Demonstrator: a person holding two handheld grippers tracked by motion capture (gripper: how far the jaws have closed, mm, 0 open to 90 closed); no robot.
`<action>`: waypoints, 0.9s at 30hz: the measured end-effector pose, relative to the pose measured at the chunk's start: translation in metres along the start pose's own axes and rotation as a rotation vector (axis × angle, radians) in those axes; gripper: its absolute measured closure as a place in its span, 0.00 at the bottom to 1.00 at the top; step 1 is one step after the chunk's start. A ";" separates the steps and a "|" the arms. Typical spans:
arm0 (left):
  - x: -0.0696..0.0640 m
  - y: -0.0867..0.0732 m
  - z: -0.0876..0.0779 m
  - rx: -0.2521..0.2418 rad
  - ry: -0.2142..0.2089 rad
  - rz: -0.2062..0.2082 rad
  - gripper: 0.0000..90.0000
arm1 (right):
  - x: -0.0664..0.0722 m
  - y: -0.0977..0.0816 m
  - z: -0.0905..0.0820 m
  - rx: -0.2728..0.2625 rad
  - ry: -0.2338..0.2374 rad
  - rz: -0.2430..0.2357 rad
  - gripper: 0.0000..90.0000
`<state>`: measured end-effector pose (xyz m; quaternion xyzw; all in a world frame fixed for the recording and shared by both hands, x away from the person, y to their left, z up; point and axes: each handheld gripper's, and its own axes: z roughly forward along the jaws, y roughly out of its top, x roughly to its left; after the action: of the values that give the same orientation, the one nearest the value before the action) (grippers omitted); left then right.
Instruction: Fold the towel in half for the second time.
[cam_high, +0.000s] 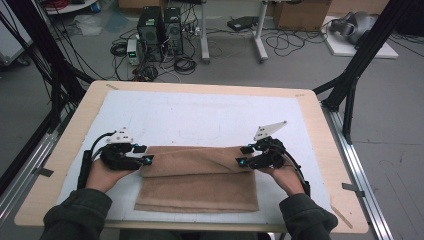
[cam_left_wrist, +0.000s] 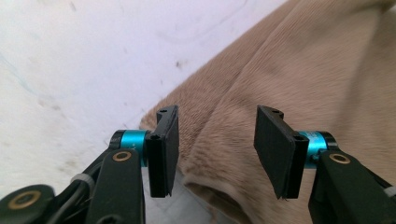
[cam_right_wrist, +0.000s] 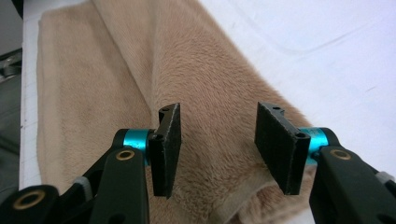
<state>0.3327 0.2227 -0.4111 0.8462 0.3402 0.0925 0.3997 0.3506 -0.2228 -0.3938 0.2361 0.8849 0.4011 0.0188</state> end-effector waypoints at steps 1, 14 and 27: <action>0.000 -0.001 0.006 0.028 -0.021 0.008 0.64 | -0.001 -0.002 0.004 0.012 0.008 -0.002 0.68; -0.035 -0.016 -0.036 -0.065 -0.020 0.105 0.72 | 0.042 -0.020 -0.029 -0.015 0.011 -0.135 0.89; -0.015 -0.012 0.012 0.017 -0.041 0.052 0.91 | -0.003 -0.006 0.027 0.109 -0.075 -0.081 0.88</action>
<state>0.3212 0.2108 -0.4264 0.8598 0.3106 0.0828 0.3967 0.3569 -0.2089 -0.4172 0.2158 0.9129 0.3420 0.0554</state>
